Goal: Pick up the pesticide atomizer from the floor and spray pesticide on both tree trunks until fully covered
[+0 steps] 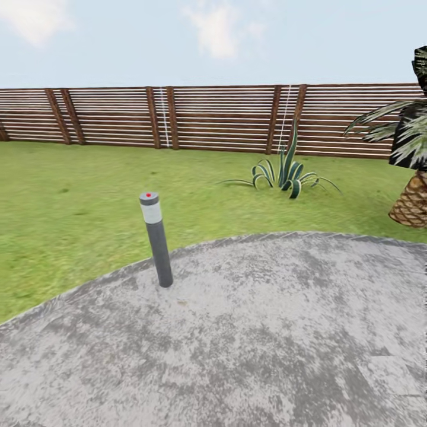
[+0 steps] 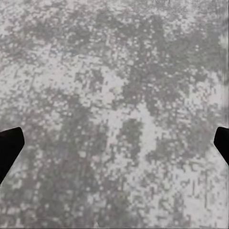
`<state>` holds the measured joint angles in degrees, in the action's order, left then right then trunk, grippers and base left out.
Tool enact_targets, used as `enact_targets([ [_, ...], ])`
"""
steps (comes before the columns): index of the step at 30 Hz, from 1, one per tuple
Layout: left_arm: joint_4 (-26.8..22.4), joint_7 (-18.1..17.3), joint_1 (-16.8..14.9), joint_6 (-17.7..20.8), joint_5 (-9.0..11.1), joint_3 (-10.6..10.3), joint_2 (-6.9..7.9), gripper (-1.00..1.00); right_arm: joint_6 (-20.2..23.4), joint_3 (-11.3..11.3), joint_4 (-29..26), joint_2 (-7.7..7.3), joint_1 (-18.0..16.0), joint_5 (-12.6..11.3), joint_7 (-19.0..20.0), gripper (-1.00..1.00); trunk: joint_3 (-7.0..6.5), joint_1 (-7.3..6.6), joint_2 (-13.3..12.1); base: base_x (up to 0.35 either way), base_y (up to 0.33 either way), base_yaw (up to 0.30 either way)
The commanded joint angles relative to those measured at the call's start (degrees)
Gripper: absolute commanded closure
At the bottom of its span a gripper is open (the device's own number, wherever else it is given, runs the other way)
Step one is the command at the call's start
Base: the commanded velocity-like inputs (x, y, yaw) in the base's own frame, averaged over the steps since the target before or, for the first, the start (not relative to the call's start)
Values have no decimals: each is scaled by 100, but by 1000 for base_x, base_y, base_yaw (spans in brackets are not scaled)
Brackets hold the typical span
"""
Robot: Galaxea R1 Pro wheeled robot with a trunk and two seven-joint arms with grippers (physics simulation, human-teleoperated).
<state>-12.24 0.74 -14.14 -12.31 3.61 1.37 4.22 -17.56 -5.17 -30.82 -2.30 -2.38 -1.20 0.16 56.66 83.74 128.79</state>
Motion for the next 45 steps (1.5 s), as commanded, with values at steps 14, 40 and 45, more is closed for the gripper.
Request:
enact_targets([
  [14,3,-3,-1,-17,35,4,0,-100,-19,-2,6,2,-2,-12,2,-100,-28,2,1,335,0,-254],
  [40,3,-3,-1,-17,36,4,0,-100,-19,-2,6,1,-4,-12,10,-100,-104,2,1,295,0,-256],
  [45,3,-3,-1,-17,35,4,0,-100,-19,-2,6,0,-1,-12,11,-100,-120,2,1,139,0,-256],
])
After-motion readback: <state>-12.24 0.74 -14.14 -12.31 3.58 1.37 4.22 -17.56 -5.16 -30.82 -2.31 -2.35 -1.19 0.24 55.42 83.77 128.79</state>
